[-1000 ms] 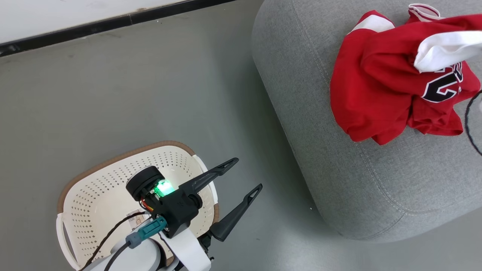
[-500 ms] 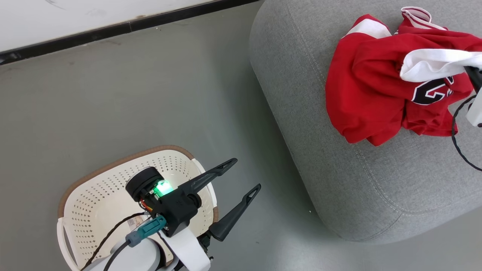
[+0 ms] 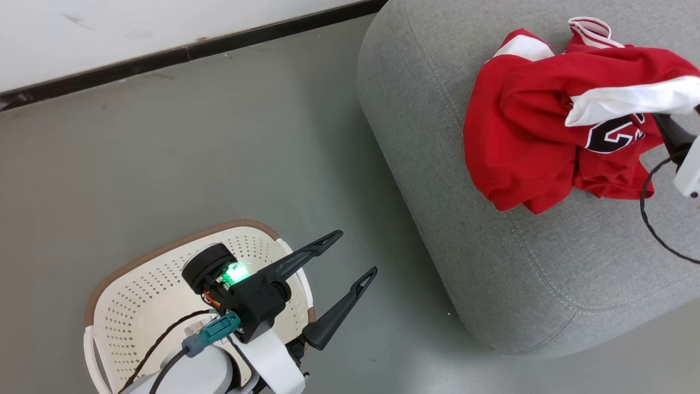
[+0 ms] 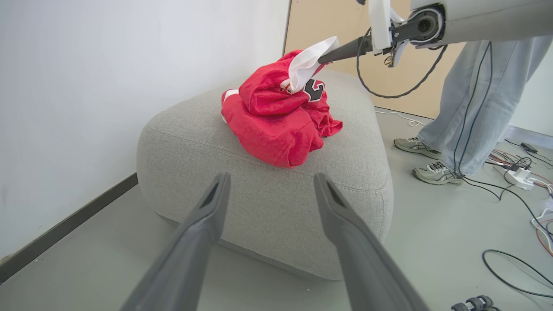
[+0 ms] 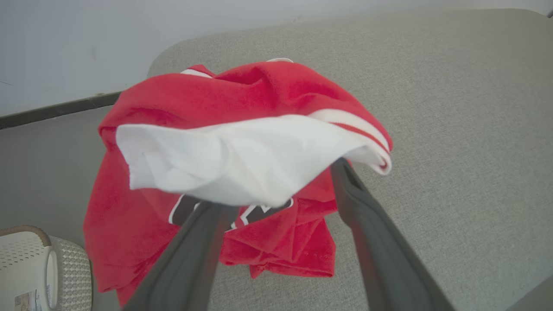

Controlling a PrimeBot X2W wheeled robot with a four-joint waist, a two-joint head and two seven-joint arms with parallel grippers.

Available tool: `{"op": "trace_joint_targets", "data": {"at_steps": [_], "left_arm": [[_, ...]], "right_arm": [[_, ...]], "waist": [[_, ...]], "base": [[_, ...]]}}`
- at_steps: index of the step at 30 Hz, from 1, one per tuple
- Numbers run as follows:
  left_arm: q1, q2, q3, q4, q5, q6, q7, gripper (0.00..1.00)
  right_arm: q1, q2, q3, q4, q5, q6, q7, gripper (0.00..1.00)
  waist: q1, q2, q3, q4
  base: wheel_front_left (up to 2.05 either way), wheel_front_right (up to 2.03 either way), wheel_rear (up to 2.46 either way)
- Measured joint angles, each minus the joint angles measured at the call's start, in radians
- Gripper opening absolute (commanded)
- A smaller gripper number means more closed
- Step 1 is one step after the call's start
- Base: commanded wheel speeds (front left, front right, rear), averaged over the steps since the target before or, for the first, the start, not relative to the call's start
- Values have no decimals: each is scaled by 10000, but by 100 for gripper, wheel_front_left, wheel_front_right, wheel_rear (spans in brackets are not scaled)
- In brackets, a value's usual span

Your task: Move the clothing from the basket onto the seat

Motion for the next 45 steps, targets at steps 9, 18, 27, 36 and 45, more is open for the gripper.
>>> {"op": "trace_joint_targets", "data": {"at_steps": [9,18,27,36,45], "left_arm": [[1,-6,23,169,-86,0,-10,100],[150,-140,205,341,-142,0,-44,100],[435,-370,487,370,-194,25,-54,100],[821,-583,798,265,-194,148,-54,100],[1111,-688,993,-4,-186,232,-54,100]], "right_arm": [[456,-207,272,-138,217,0,-2,100],[897,-671,654,-704,316,0,-251,100],[951,-1007,878,-1423,282,0,-621,100],[1261,-1221,1095,-1894,303,0,-825,100],[1404,-1423,1127,-2314,405,0,-1145,100]], "waist": [[0,0,-301,-98],[0,1,-785,-207],[0,0,-1286,-264],[0,0,-1737,-182],[0,1,-2127,39]], "base": [[0,0,0],[0,0,0],[0,0,0],[0,0,0],[0,0,0]]}}
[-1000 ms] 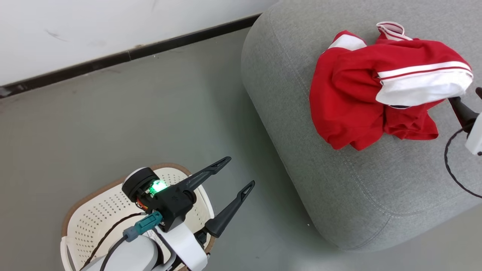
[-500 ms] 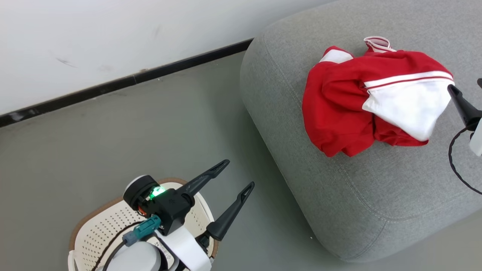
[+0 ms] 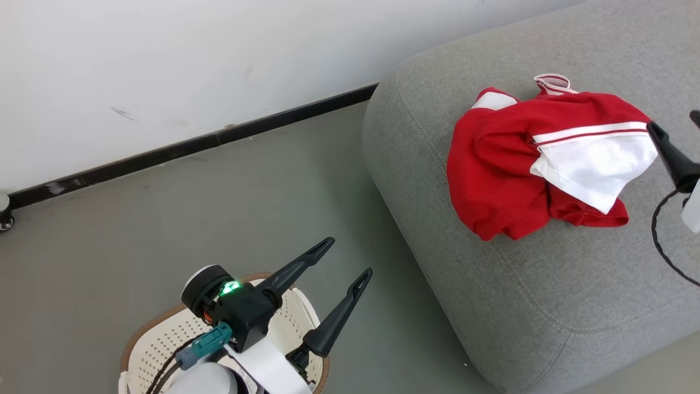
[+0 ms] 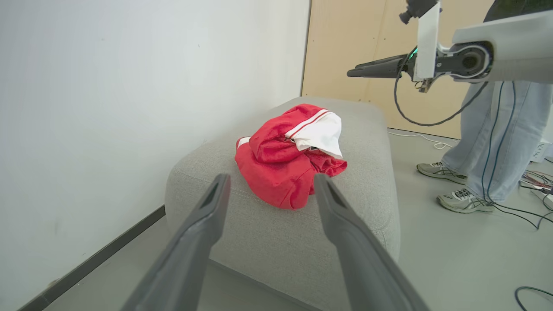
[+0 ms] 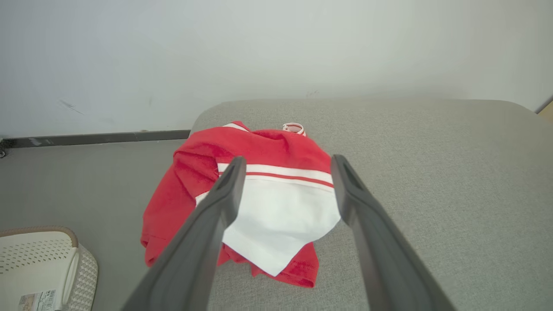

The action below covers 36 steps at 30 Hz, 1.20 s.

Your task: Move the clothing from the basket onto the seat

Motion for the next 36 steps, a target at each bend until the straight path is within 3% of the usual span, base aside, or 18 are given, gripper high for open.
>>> {"op": "trace_joint_targets", "data": {"at_steps": [36], "left_arm": [[1145,-282,1406,-284,199,313,0,100]], "right_arm": [[731,-102,184,-1131,385,0,-1168,100]], "waist": [[0,0,-791,1556]], "base": [[0,0,0]]}}
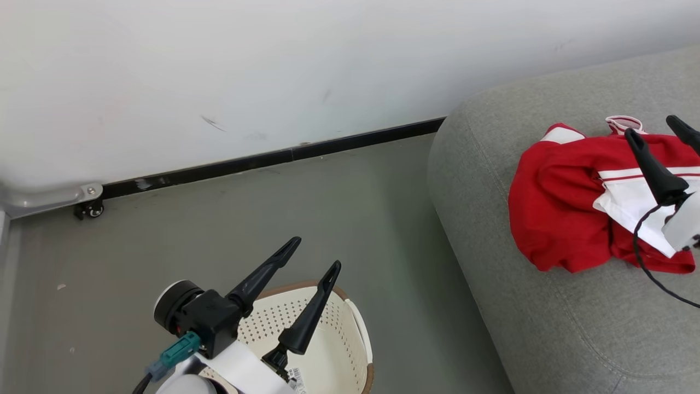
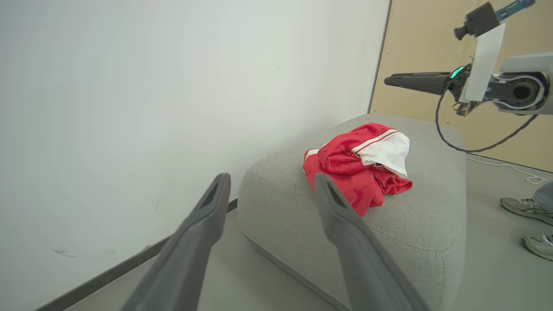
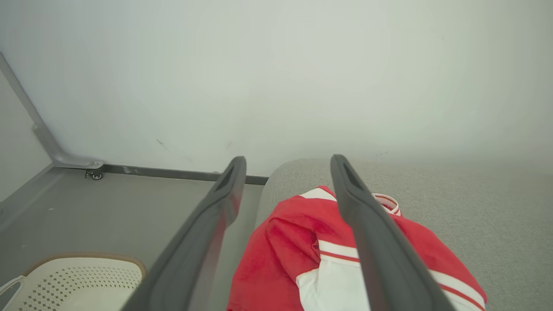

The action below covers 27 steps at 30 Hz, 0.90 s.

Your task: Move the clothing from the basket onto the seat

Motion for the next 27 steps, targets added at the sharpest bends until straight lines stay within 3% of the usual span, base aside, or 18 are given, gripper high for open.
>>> {"op": "trace_joint_targets", "data": {"at_steps": [17,27], "left_arm": [[639,-161,485,169,81,178,0,100],[1044,-188,928,508,52,395,0,100]], "right_arm": [[542,146,-174,-738,-460,0,-1235,100],[1268,646,-742,-909,-773,0,-2019,100]], "waist": [[0,0,-403,798],[0,0,-604,1303]], "base": [[0,0,0],[0,0,0]]}}
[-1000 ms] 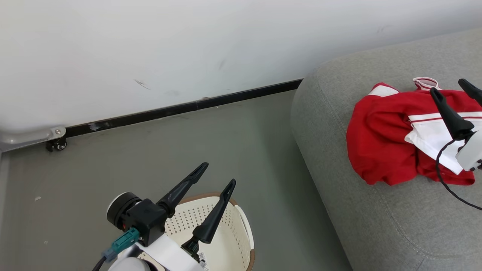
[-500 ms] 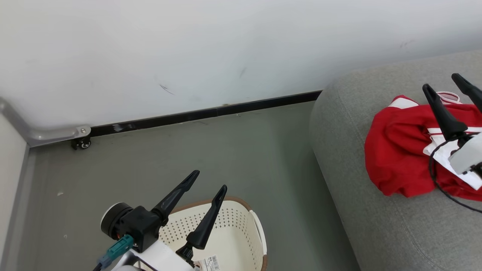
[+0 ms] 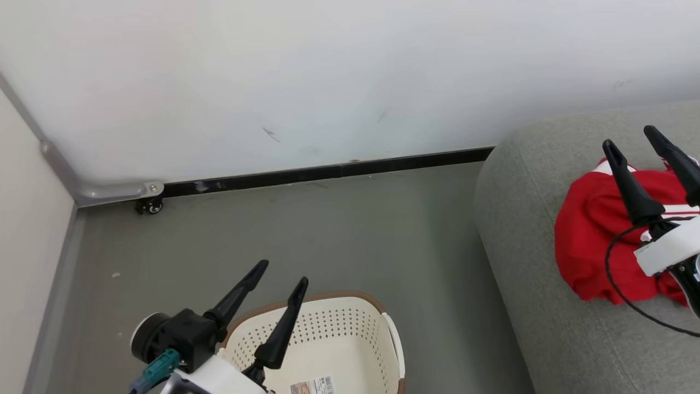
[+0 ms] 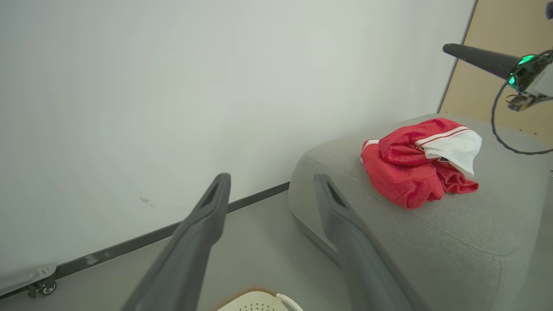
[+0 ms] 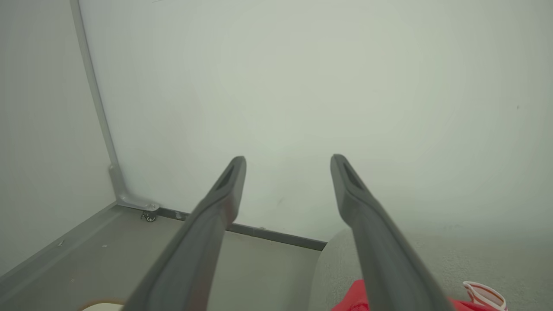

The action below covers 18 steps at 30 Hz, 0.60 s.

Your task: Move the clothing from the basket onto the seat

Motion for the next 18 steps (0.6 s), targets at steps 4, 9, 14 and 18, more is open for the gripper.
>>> {"op": "trace_joint_targets", "data": {"at_steps": [4,9,14,18], "left_arm": [[10,-6,201,50,2,140,0,100],[190,-29,464,117,2,242,0,100],[278,-69,773,180,-2,422,0,100],[364,-109,928,230,-2,568,0,100]], "right_arm": [[320,219,-276,-226,-71,0,-71,100],[736,527,-656,-403,-303,0,-115,100],[1204,851,-1179,-717,-639,0,-115,100],[1445,1206,-1795,-1296,-821,-2,-117,100]], "waist": [[0,0,-60,186],[0,0,-121,424],[0,0,-172,649],[0,0,-204,809]], "base": [[0,0,0],[0,0,0],[0,0,0],[0,0,0]]}}
